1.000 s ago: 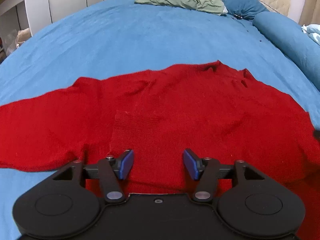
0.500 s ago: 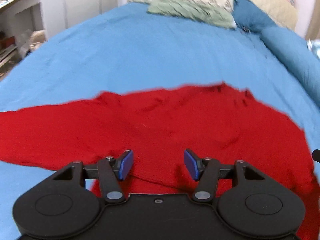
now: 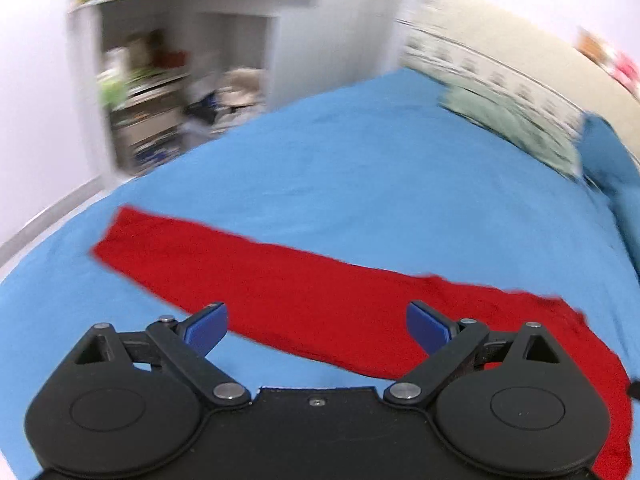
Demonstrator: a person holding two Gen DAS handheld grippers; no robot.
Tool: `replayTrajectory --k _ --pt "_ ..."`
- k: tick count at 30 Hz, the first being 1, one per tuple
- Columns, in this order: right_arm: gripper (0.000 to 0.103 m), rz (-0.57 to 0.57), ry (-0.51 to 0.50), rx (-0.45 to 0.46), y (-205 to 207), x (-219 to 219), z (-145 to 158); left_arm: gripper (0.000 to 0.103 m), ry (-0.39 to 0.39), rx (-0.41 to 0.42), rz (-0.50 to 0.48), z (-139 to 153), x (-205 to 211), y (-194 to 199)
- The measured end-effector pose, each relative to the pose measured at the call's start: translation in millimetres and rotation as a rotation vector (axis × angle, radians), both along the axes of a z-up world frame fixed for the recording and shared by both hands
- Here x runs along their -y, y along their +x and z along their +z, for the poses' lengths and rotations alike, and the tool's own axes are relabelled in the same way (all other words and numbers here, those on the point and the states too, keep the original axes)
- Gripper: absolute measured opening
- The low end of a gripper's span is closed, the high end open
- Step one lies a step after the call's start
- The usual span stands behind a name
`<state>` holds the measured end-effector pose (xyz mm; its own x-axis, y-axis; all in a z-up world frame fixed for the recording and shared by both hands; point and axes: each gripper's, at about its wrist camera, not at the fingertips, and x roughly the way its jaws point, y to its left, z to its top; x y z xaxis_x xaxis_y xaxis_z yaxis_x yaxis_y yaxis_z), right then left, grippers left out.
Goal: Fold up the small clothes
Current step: 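Reach the left tool to the other sleeve and close on it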
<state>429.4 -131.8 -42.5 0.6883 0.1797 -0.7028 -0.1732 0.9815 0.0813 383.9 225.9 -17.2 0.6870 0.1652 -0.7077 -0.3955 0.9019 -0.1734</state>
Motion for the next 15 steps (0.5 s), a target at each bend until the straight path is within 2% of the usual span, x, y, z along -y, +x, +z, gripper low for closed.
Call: replayTrajectory --k 3,6,8,13,15 --pt "0.103 -0.004 -0.004 -0.035 0 -32 -16 0.094 -0.002 -0.002 0.093 -16 -45 -1" --pt "0.103 0.009 -0.028 -0.039 -4 -60 -26 0.079 0.014 -0.027 0.155 -40 -80 6" --pt "0.103 0.014 -0.044 -0.040 -2 -75 -33 0.061 -0.004 -0.043 0.202 -56 -105 9" --pt "0.103 0.005 -0.045 -0.051 5 -95 -46 0.040 -0.057 -0.091 0.285 -92 -142 19" --pt "0.103 0.000 -0.052 -0.050 8 -98 -49 0.039 -0.061 -0.090 0.287 -99 -148 23"
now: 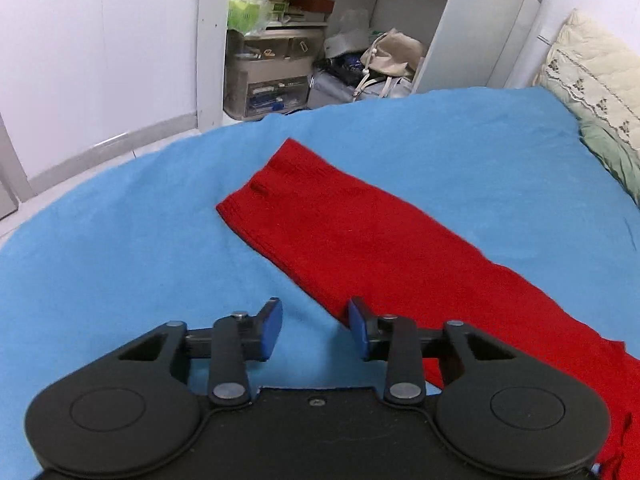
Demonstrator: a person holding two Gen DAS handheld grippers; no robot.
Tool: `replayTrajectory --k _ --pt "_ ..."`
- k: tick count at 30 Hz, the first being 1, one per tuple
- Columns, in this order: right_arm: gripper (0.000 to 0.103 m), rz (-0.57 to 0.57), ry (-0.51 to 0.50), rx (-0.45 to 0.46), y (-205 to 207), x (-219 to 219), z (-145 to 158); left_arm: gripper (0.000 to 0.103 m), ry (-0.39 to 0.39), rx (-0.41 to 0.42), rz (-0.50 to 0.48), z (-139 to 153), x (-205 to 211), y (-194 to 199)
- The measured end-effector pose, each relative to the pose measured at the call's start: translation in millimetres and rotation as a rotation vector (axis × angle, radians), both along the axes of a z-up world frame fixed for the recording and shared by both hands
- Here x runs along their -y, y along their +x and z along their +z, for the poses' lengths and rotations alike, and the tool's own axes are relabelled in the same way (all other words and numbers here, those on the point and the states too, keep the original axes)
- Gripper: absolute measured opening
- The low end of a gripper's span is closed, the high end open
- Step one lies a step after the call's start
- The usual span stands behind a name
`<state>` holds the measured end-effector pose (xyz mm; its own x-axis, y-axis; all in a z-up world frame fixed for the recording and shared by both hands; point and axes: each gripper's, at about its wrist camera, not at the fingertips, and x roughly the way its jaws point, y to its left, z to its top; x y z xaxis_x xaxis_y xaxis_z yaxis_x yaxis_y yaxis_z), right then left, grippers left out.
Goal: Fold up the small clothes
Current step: 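Reach the left tool to the other sleeve and close on it, then lay the held sleeve across the sweater body and open the left tool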
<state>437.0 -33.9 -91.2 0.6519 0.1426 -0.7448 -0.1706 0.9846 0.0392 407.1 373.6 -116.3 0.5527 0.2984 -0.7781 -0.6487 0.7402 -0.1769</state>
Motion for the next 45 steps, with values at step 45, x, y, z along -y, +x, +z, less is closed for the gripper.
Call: replayTrajectory --k 45 --pt "0.103 -0.432 0.203 0.039 -22 295 9 0.008 0.148 0.011 -1.070 -22 516 44"
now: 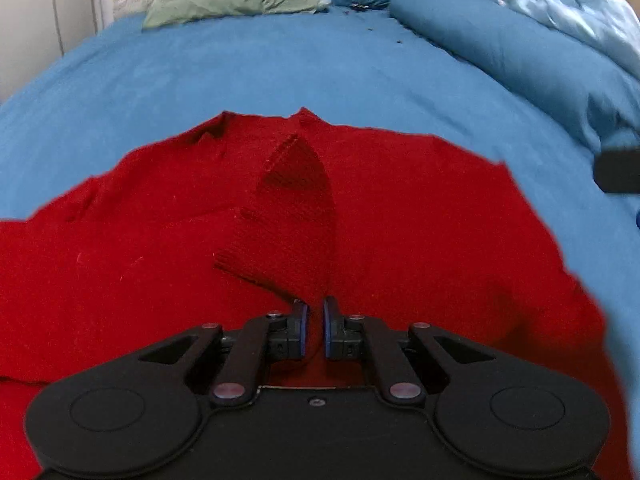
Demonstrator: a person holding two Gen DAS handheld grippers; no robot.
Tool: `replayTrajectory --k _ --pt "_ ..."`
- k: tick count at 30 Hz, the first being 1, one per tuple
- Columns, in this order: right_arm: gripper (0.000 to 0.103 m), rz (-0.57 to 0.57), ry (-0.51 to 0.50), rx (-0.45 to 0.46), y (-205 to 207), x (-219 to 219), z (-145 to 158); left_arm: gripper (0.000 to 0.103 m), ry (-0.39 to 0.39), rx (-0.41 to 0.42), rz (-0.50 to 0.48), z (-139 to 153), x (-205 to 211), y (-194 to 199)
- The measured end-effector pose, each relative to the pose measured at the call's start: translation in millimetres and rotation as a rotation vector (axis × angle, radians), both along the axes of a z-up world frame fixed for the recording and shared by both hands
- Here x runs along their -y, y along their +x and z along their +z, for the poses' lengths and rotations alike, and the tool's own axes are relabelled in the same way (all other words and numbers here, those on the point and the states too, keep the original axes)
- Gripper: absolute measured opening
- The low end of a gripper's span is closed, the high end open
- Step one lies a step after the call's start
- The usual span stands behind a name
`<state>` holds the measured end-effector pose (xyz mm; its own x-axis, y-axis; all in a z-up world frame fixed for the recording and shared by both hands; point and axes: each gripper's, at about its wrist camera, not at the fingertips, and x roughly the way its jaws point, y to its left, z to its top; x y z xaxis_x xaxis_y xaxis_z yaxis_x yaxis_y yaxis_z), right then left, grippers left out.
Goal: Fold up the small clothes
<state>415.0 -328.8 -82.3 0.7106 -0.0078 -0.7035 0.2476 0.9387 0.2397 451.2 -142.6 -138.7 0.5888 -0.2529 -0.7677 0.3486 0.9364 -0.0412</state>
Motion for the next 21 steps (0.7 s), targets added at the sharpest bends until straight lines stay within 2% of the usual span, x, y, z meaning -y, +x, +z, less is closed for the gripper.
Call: replayTrajectory --k 1,3,5,7,11,14,16,21 --pt "0.103 0.002 0.017 -0.007 2 3 -4 0.008 0.008 0.007 -0.012 1 1 -1" --pt "0.103 0.015 0.040 -0.015 4 6 -10 0.021 0.010 0.014 -0.031 3 -1 -3" --pt "0.103 0.023 0.044 -0.020 8 3 -10 0.055 0.006 0.013 -0.036 10 -11 -7" --pt "0.103 0.051 0.055 -0.014 12 -4 -6 0.065 0.020 0.041 -0.009 22 -29 -7" --pt "0.103 0.163 0.023 -0.005 28 -35 5 0.070 0.065 0.066 0.058 42 -76 -11" --pt "0.103 0.257 0.019 -0.035 45 -72 -1 0.074 0.088 0.074 0.137 48 -120 -12" --pt "0.103 0.308 -0.015 -0.043 56 -100 -13 0.074 0.099 0.062 0.187 45 -147 -6" --pt "0.101 0.367 -0.204 -0.083 75 -156 -62 0.074 0.151 0.043 0.269 32 -187 3"
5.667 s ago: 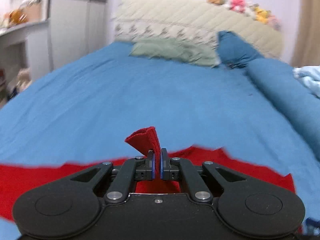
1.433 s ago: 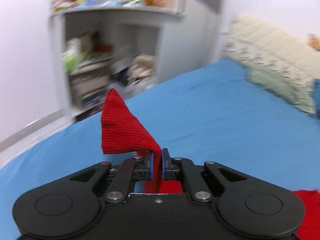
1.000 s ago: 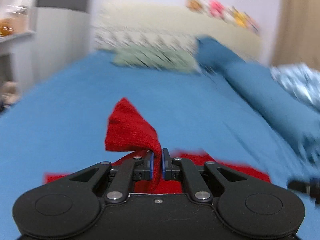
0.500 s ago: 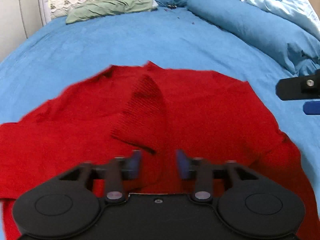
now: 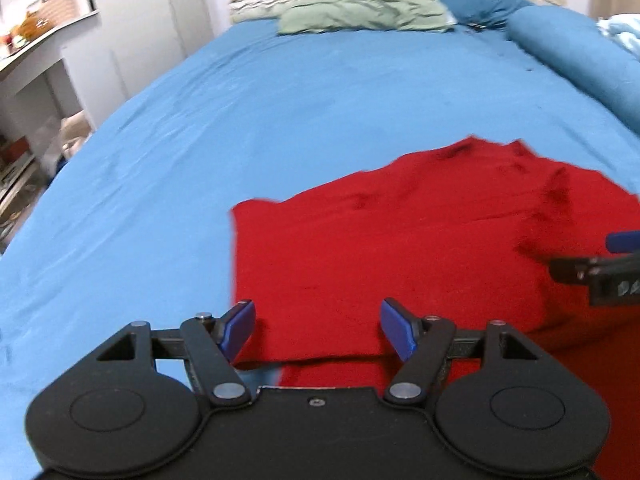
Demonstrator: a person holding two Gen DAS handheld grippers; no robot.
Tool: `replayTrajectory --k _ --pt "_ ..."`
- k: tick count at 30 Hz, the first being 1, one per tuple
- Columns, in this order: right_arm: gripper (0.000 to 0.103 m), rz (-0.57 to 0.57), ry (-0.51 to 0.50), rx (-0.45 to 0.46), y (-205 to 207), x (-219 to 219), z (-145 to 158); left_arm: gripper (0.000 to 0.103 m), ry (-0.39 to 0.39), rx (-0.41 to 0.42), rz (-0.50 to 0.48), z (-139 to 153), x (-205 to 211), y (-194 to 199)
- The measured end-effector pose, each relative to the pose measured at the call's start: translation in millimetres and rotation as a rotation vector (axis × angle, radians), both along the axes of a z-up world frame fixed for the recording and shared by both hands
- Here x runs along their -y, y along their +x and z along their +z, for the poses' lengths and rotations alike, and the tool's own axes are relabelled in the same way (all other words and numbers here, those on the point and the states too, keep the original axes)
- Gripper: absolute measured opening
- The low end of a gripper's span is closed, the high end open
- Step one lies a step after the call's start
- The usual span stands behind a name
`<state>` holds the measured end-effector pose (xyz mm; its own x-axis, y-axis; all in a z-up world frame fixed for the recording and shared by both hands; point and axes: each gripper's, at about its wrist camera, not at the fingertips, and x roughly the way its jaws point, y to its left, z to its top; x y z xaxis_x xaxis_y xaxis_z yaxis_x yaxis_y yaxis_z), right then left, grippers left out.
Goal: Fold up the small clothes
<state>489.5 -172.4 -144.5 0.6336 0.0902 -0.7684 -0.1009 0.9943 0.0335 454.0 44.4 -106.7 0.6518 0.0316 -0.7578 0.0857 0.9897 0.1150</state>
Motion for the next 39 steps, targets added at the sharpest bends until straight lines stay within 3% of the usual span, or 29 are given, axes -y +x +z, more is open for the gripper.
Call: replayTrajectory --k 1,3,7,13,16,19,20,21,23,26,33,39 --pt "0.096 0.001 -0.036 -0.005 3 -6 -8 0.074 -0.003 -0.003 0.012 -2 -5 -1" --pt "0.077 -0.001 -0.068 -0.001 3 -8 -15 0.074 -0.021 -0.012 0.037 -6 -16 3" --pt "0.076 -0.096 -0.062 0.017 3 15 -12 0.074 -0.027 -0.024 0.060 -6 -25 -2" --pt "0.079 -0.160 0.180 -0.026 -13 60 -18 0.074 -0.059 -0.030 0.058 -5 -37 -6" --pt "0.079 -0.169 0.222 -0.005 -18 63 -18 0.074 -0.057 -0.029 0.048 -9 -40 -6" --pt "0.072 -0.236 0.252 0.004 -13 66 -15 0.074 -0.054 -0.034 0.043 -13 -42 -8" --pt "0.062 -0.254 0.248 0.004 -10 66 -15 0.074 -0.053 -0.038 0.039 -14 -42 -8" --pt "0.044 -0.265 0.226 0.000 -6 65 -14 0.074 -0.051 -0.040 0.035 -15 -41 -9" --pt "0.022 -0.265 0.185 -0.012 -1 63 -11 0.074 -0.048 -0.041 0.026 -17 -39 -8" --pt "0.020 -0.246 0.191 0.016 3 65 5 0.074 -0.065 -0.038 0.011 -18 -36 -6" --pt "0.020 -0.267 0.183 0.181 2 97 66 0.074 -0.061 -0.031 -0.028 -22 -23 -4" --pt "0.020 -0.304 0.185 0.167 -3 131 64 0.071 -0.074 -0.030 0.005 -22 -24 6"
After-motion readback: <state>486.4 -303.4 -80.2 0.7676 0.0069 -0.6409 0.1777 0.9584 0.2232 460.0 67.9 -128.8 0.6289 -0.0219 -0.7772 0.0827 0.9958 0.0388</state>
